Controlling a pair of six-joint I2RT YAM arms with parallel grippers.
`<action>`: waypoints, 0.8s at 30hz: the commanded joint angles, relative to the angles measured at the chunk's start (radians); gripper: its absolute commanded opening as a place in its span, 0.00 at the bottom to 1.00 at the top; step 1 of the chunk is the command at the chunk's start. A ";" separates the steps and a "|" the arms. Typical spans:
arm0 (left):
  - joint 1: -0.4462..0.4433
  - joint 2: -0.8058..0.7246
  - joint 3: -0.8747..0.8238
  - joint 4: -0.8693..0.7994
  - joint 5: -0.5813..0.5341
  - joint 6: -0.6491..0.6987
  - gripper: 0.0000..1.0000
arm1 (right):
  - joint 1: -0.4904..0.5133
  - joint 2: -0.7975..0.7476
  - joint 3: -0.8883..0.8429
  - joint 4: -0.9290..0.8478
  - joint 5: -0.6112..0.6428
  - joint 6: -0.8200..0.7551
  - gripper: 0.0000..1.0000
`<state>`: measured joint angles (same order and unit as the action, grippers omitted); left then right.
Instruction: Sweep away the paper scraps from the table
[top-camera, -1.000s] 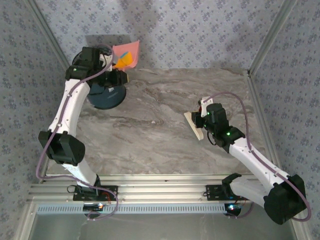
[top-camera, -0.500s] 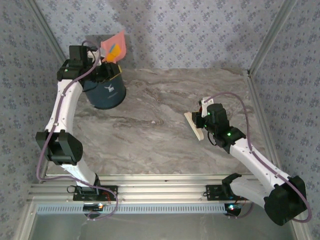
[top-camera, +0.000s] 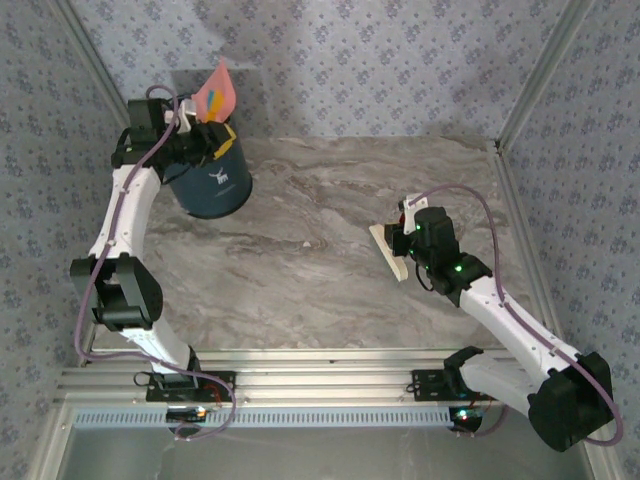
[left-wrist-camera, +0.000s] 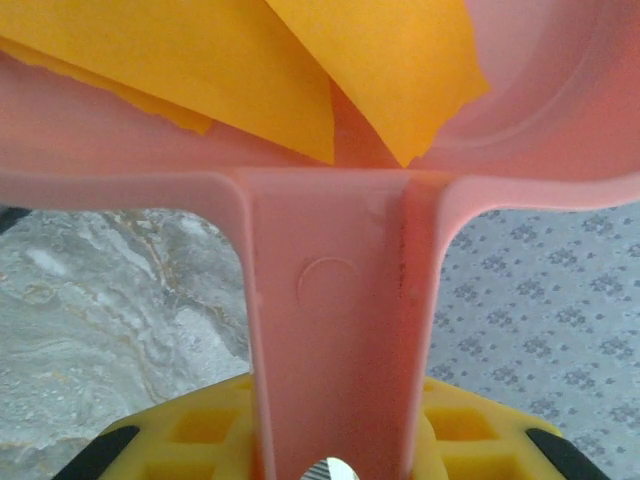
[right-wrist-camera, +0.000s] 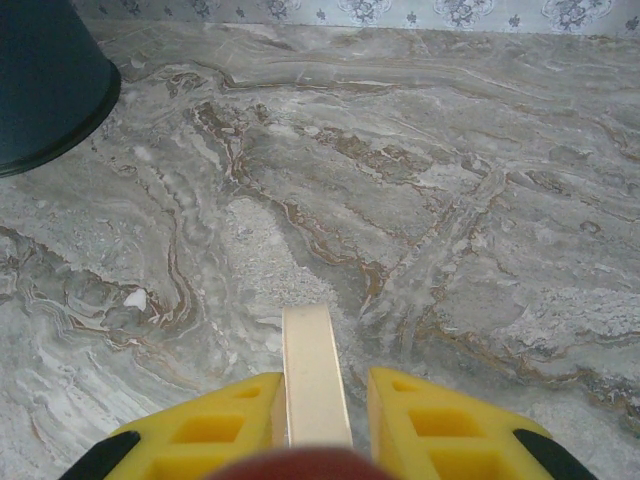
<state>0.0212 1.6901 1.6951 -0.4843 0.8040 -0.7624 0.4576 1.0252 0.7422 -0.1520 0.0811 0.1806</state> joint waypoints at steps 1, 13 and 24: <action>0.014 -0.040 -0.013 0.092 0.047 -0.064 0.00 | -0.007 -0.016 0.005 0.000 -0.004 0.020 0.00; 0.035 -0.067 -0.161 0.433 0.086 -0.391 0.00 | -0.009 -0.002 0.003 0.006 -0.009 0.026 0.00; 0.034 -0.065 -0.276 0.727 0.083 -0.646 0.00 | -0.011 0.003 0.001 0.007 -0.012 0.028 0.00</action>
<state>0.0525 1.6623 1.4296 0.0849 0.8688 -1.3064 0.4519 1.0286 0.7422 -0.1524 0.0807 0.1928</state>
